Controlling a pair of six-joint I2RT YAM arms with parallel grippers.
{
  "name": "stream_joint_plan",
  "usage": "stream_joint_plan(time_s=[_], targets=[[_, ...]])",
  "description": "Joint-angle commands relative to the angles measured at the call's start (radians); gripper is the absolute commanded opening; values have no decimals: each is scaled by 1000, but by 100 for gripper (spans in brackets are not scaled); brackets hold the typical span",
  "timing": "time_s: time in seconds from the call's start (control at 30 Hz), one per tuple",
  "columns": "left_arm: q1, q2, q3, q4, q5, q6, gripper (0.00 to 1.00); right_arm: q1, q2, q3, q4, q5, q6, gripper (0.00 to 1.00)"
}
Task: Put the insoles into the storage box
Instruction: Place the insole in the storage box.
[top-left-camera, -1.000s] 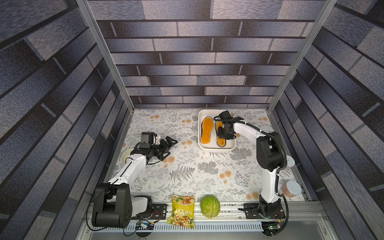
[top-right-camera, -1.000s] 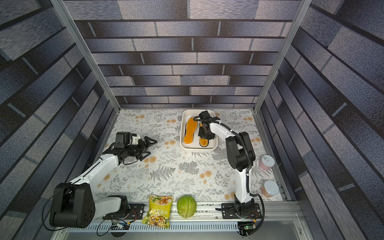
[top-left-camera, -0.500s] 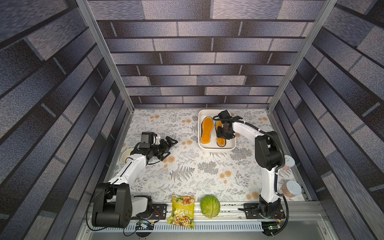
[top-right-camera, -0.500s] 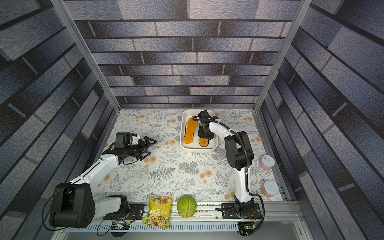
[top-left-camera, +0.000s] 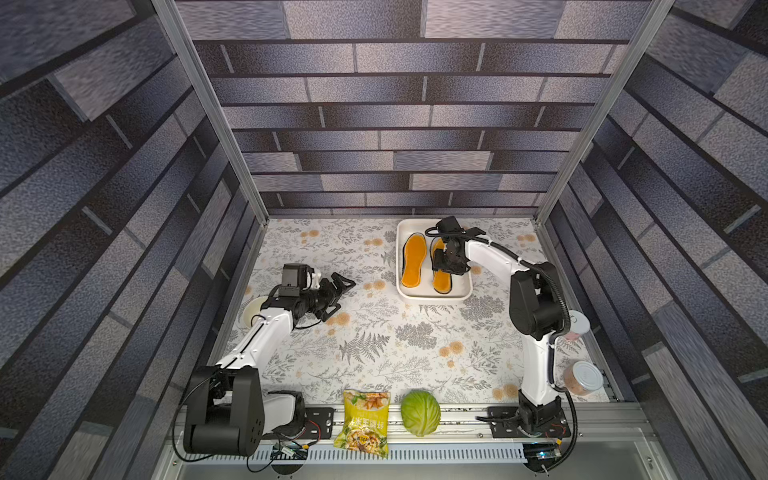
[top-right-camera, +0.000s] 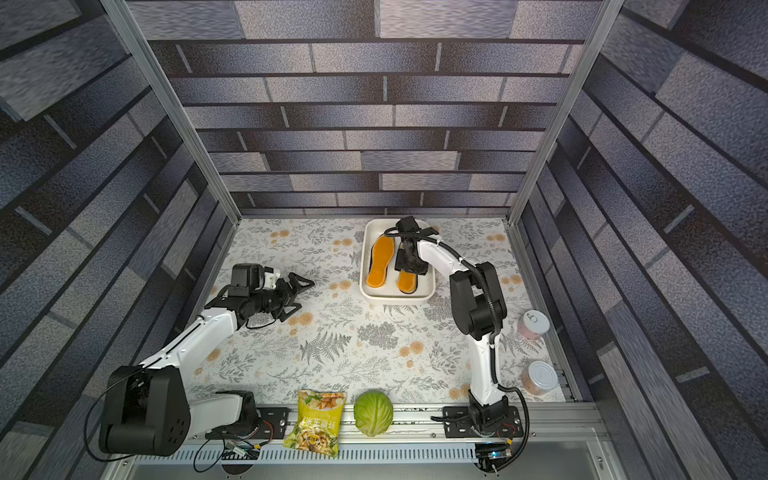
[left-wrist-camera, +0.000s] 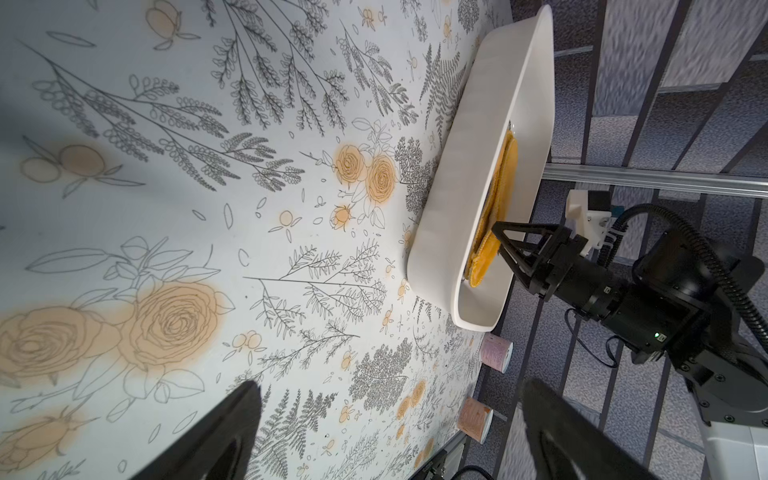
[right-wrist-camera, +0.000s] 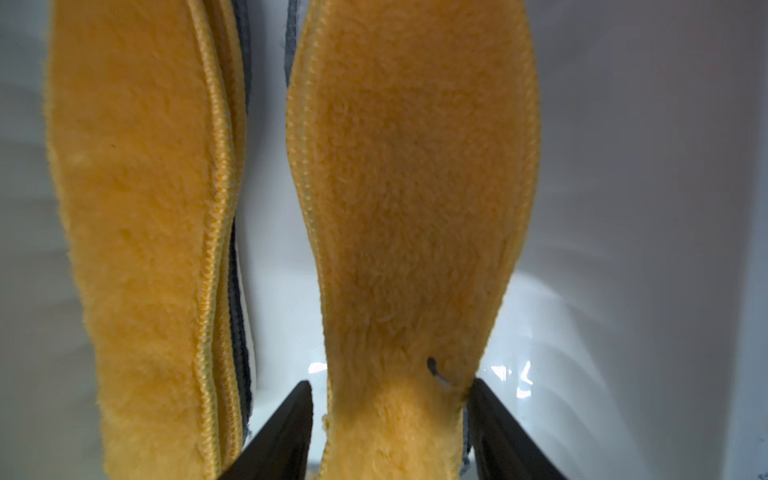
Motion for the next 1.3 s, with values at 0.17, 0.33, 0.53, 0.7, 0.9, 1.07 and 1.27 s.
stream_joint_plan(time_s=[0.17,0.33,0.53,0.7,0.9,1.07,1.27], targets=[[4,-7,20,-2,1,18,100,6,-98,12,0,-33,-1,67],[4,-6,19,-2,1,18,100,6,-82,-20,97,-154,32,67],[6,-11,19,-12,-2,22,100,6,-17,-32,135,-171,60,67],[7,-9,19,-9,0,22,100,7,20,-34,140,-171,60,67],[7,-15,17,-12,0,24,100,6,40,-21,125,-173,51,67],[10,-21,21,-15,-1,31,100,7,-14,-7,110,-179,11,68],[11,-25,44,-12,-12,49,100,7,-202,-36,112,-185,-50,68]])
